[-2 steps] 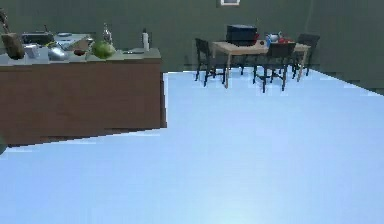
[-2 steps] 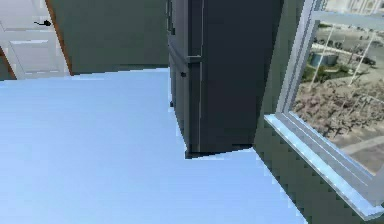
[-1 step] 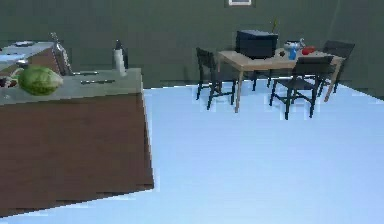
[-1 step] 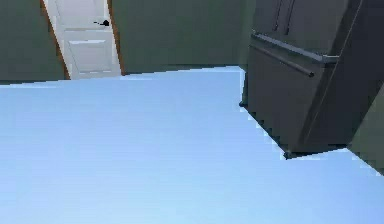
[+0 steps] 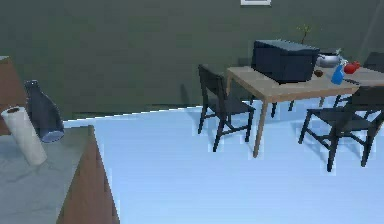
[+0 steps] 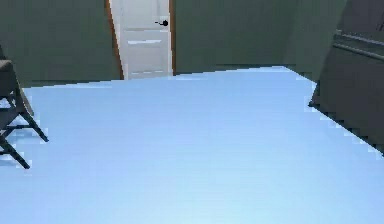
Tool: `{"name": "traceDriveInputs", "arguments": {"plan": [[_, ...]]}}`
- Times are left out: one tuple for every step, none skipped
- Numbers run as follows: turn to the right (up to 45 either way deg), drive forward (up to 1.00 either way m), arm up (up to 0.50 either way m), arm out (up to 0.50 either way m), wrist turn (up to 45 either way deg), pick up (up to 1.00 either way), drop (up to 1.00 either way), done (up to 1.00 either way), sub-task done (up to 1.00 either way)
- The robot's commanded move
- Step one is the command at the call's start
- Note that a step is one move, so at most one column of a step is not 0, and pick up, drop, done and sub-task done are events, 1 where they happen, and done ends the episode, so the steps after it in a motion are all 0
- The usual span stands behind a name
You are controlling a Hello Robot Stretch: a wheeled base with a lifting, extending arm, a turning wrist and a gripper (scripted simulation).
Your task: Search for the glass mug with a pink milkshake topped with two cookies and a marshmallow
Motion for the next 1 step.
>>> {"name": "traceDriveInputs", "arguments": {"plan": [[0.0,0.2,0.0,0.0,0.0,0.0,0.0,0.0,0.0]]}}
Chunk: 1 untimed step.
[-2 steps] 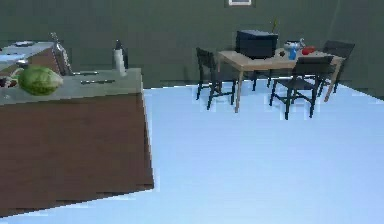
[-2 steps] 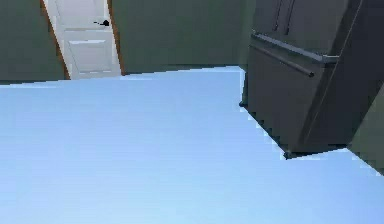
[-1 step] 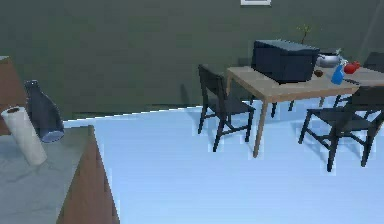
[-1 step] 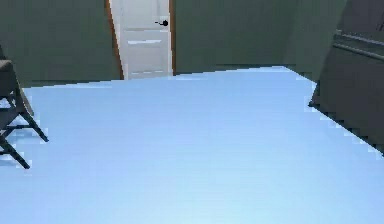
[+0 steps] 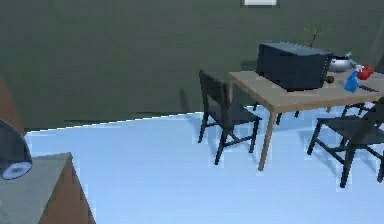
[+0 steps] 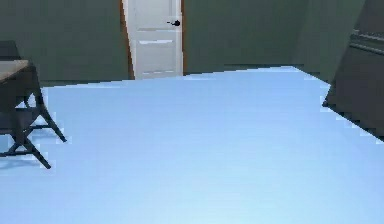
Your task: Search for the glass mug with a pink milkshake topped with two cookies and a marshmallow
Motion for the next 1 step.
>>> {"name": "traceDriveInputs", "arguments": {"plan": [[-3.0,0.0,0.0,0.0,0.0,0.0,0.0,0.0,0.0]]}}
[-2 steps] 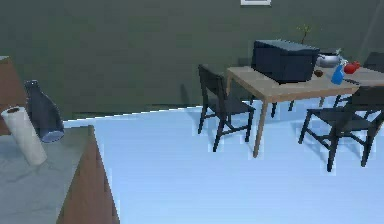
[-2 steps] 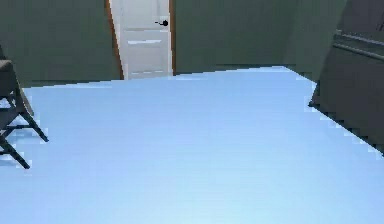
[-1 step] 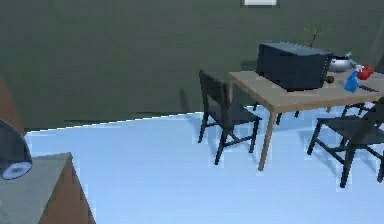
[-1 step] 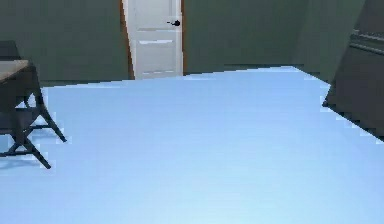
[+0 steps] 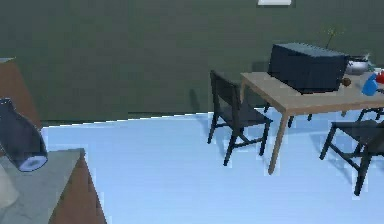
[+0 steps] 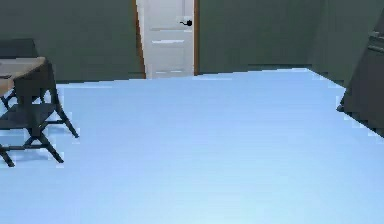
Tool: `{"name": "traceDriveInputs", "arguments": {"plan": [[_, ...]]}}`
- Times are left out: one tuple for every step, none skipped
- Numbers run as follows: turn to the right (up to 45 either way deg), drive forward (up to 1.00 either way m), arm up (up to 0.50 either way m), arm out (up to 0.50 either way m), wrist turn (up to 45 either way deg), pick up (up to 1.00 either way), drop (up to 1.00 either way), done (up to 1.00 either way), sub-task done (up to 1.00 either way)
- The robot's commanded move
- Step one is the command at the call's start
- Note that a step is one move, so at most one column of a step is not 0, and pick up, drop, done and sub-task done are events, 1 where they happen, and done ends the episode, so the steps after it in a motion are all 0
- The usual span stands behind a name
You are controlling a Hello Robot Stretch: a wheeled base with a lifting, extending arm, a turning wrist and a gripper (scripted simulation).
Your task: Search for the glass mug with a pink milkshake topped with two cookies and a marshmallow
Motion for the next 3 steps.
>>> {"name": "traceDriveInputs", "arguments": {"plan": [[0.0,1.0,0.0,0.0,0.0,0.0,0.0,0.0,0.0],[-3.0,0.0,0.0,0.0,0.0,0.0,0.0,0.0,0.0],[-21.0,0.0,0.0,0.0,0.0,0.0,0.0,0.0,0.0]]}}
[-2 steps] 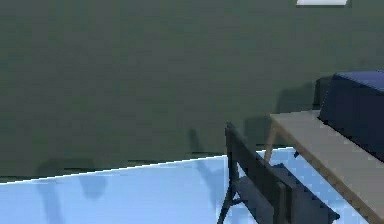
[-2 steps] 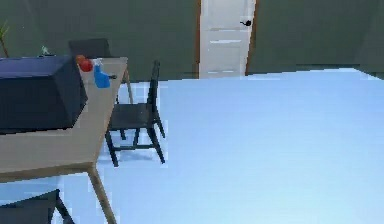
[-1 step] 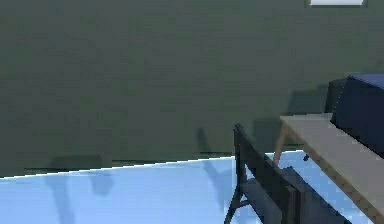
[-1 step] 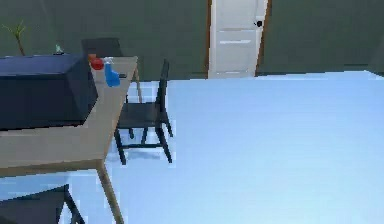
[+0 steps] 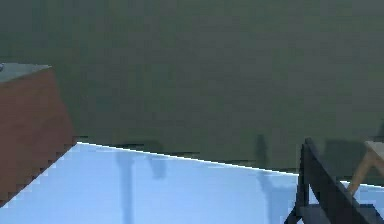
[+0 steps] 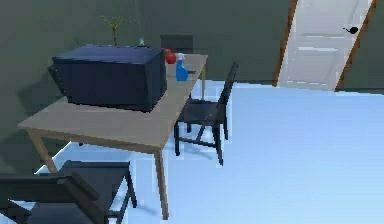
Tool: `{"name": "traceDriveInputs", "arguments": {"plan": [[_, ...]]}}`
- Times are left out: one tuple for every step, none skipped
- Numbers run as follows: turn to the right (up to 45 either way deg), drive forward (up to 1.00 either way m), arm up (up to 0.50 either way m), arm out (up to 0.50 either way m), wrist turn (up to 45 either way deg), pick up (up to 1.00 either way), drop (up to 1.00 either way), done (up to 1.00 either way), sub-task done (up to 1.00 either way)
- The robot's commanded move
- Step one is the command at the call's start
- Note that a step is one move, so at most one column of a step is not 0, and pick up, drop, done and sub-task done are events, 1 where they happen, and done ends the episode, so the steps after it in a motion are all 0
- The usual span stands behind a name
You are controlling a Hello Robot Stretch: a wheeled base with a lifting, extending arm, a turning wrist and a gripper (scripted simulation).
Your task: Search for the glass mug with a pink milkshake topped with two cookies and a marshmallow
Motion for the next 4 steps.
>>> {"name": "traceDriveInputs", "arguments": {"plan": [[-3.0,0.0,0.0,0.0,0.0,0.0,0.0,0.0,0.0],[0.0,0.3,0.0,0.0,0.0,0.0,0.0,0.0,0.0],[15.0,0.0,0.0,0.0,0.0,0.0,0.0,0.0,0.0],[0.0,0.7,0.0,0.0,0.0,0.0,0.0,0.0,0.0]]}}
